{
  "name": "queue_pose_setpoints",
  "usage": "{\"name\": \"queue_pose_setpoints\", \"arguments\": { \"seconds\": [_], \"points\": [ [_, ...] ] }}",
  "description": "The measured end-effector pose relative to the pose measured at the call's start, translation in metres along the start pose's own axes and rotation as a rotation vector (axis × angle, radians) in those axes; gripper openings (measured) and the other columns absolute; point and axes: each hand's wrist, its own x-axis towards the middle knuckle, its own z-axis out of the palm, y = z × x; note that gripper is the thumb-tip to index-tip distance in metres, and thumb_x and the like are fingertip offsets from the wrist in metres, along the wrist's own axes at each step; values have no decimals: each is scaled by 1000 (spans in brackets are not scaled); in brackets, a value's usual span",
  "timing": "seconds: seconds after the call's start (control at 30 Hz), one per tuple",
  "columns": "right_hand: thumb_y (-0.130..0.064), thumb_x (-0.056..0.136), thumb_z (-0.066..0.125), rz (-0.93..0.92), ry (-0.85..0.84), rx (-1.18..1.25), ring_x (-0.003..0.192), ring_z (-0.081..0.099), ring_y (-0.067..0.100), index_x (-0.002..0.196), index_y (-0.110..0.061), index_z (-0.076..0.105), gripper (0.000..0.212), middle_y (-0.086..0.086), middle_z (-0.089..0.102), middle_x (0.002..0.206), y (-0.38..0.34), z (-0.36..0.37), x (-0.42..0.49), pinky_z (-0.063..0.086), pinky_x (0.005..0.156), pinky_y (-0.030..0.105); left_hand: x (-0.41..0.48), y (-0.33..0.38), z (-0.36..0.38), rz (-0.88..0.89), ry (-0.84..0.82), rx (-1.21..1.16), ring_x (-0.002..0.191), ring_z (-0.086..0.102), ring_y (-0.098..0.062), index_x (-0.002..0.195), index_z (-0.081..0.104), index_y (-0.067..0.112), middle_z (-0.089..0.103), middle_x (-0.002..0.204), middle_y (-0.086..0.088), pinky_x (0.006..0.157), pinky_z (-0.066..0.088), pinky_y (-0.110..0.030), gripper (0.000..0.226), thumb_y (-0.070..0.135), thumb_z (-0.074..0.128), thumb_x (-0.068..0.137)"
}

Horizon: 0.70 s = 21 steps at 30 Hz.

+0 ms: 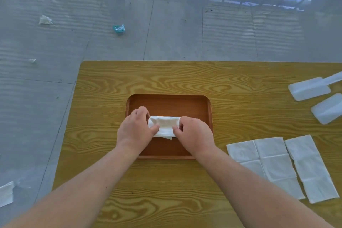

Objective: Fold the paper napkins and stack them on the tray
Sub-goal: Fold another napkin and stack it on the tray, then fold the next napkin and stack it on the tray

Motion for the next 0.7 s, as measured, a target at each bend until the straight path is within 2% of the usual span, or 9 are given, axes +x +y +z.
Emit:
{"name": "queue_pose_setpoints", "arguments": {
  "seconds": [0.13, 0.27, 0.33, 0.4, 0.47, 0.53, 0.7],
  "points": [
    [-47, 94, 57, 5, 144, 139, 63, 52, 15, 74, -25, 48, 31, -9, 55, 67, 28, -14, -30, 35, 52, 34, -13, 34, 4, 241, 3, -24, 97, 56, -21, 110, 55, 24, 56, 104, 7, 74, 46, -35, 38, 44, 74, 84],
    [-38, 93, 67, 120, 285, 195, 91, 55, 20, 97, -20, 61, 19, -6, 61, 94, 98, -29, -73, 46, 77, 36, -33, 86, 22, 547, -90, 48, 113, 57, -25, 126, 59, 17, 62, 124, -2, 96, 51, -40, 51, 48, 73, 87],
    [-36, 93, 67, 183, 310, 158, 98, 55, 21, 107, -18, 62, 24, -4, 61, 103, 134, -35, -98, 48, 85, 36, -44, 114, 39, 691, -210, 131, 129, 54, -27, 138, 56, 19, 57, 140, -2, 110, 45, -41, 59, 53, 65, 90],
    [-36, 92, 66, 234, 317, 115, 102, 55, 21, 113, -19, 60, 28, -3, 62, 109, 166, -40, -122, 48, 86, 35, -57, 140, 61, 812, -328, 245, 147, 39, -22, 151, 46, 25, 43, 161, 1, 123, 30, -39, 66, 56, 54, 94],
    [-36, 91, 67, 286, 328, 91, 101, 57, 22, 115, -19, 60, 30, -2, 64, 112, 192, -45, -143, 49, 86, 35, -69, 164, 83, 906, -402, 320, 154, 30, -19, 155, 42, 29, 33, 169, 3, 126, 20, -37, 64, 54, 50, 97],
    [-37, 90, 68, 322, 315, 66, 100, 59, 23, 115, -18, 62, 32, -1, 64, 111, 213, -49, -159, 50, 88, 37, -78, 183, 102, 953, -461, 368, 154, 27, -18, 155, 42, 31, 32, 170, 3, 126, 19, -37, 59, 50, 49, 100],
    [-44, 94, 60, 258, 215, 10, 99, 58, 20, 114, -22, 61, 30, -4, 61, 107, 247, -50, -190, 50, 88, 33, -77, 206, 132, 947, -551, 528, 159, 18, -19, 159, 34, 35, 23, 173, 3, 128, 14, -39, 59, 46, 44, 102]
  ]
}}
